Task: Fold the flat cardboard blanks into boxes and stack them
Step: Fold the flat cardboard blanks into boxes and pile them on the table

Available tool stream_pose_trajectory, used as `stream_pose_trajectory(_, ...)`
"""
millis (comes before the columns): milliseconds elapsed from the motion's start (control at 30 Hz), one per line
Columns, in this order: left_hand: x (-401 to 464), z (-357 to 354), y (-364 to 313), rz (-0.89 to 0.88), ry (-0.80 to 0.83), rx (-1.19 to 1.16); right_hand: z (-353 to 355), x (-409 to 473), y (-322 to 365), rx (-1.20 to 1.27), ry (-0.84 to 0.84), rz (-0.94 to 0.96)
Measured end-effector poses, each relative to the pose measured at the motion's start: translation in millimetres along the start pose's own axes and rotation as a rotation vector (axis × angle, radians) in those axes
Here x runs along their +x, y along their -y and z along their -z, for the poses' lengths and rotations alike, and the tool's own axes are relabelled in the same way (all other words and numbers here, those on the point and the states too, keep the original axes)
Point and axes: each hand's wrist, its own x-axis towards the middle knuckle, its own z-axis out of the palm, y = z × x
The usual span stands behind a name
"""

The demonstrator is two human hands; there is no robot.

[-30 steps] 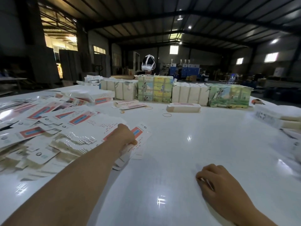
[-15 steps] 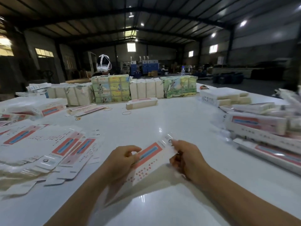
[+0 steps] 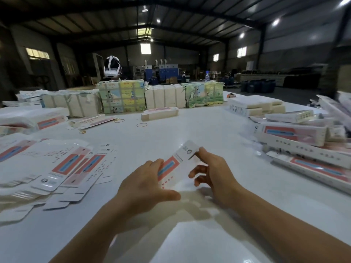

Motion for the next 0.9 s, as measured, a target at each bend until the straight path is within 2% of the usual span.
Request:
stream_pose_trajectory(133, 5, 25, 9, -0.006, 0.171, -0.455, -5, -12, -3, -0.277, 0.095, 0.285)
stream_pose_trajectory(233, 7, 38, 24, -0.041, 0.326, -0.69, -12, -15, -1, -0.404, 0.166, 0.331)
stream_pose_trajectory(367, 9, 44, 38, -0.093, 0.478, -0.711, -12, -15, 4, -0.263, 0.192, 0.31)
stream_pose_trajectory(567, 10, 52, 41, -0.148, 0.57, -0.637, -11, -19, 5, -0.299, 0.295, 0.368)
stream_pose_trajectory(700, 1, 60, 33, -0.11, 0.641, -0.561, -13, -18, 5, -0.292, 0.337, 0.252)
stream_pose_trajectory(733, -1, 64, 28, -0.095, 0.604, -0.501, -14, -17, 4, -0.313, 0.303, 0.228)
stream_pose_trajectory(767, -1, 68, 22, -0.067, 0.483, -0.393, -16, -15, 3, -0.323, 0.248, 0.209)
stream_pose_trajectory(833, 1, 69, 12, 0.034, 0.085, 0.014, -18, -13, 1, -0.296, 0.112, 0.173)
stream_pose_trajectory(867, 1, 65, 4, 0.013, -0.172, 0.332, -18, -12, 1, -0.264, 0.051, 0.152)
stream_pose_trajectory(900, 2, 56, -1, -0.067, -0.349, 0.575, -18, -11, 1, -0.226, 0.0, 0.129)
